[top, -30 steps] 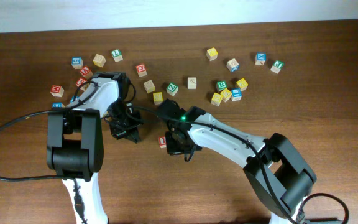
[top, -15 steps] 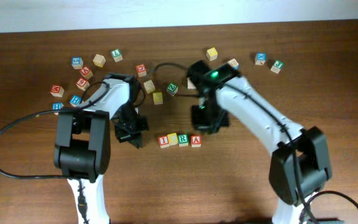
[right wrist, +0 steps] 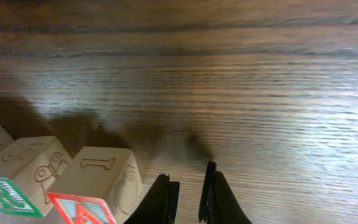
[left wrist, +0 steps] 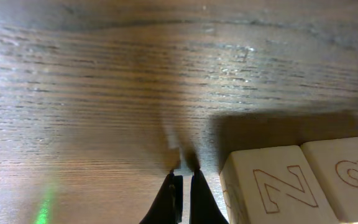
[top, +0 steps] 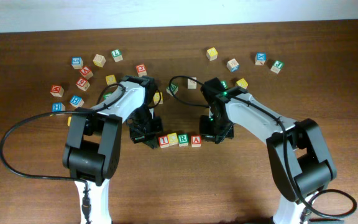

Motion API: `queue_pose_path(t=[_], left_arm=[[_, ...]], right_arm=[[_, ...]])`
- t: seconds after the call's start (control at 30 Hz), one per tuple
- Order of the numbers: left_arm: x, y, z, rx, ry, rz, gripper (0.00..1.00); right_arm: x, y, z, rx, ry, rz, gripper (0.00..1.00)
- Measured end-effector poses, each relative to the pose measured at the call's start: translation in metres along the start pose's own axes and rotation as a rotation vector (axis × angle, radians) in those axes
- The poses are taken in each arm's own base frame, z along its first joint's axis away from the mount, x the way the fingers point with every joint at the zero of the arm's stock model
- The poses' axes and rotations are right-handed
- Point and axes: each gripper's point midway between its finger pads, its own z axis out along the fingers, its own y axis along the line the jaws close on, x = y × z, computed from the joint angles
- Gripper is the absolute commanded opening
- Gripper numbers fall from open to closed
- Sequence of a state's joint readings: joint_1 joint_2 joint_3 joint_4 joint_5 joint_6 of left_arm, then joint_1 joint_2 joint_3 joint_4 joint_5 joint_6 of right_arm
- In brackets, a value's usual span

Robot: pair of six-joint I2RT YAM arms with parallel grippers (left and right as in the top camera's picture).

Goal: Spell out ICRA

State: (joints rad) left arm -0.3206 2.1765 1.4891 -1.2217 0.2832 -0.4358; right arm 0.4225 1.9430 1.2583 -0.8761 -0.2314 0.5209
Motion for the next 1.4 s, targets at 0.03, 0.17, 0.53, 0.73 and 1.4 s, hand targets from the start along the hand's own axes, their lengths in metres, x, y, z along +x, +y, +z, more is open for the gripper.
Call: queue_pose_path(t=[0.03,0.17,0.53,0.73,1.4], left_arm=[[-0.001,-0.001,0.0,0.007,-0.003,0.001,0.0],[-0.007,-0.008,-0.002,0.038,-0.029,0.01,0.0],[-0.014,-0.015,-0.004,0.062,-0.068,0.04,0.01],[-0.017,-0.017,-0.005,0.065,-0.082,0.082,0.01],[-0.022,-0.021,-0.008,0.065,-0.121,0.214,0.08]], right_arm=[[0.0,0.001,0.0,0.0,-0.001,-0.001,0.09],[-0.001,0.013,0.002,-0.015,-0.024,-0.005,0.09],[-0.004,0.018,0.003,-0.026,-0.041,0.006,0.05],[0.001,0.019,0.003,-0.039,-0.015,0.062,0.05],[0.009,0.019,0.003,-0.042,0.022,0.172,0.05]])
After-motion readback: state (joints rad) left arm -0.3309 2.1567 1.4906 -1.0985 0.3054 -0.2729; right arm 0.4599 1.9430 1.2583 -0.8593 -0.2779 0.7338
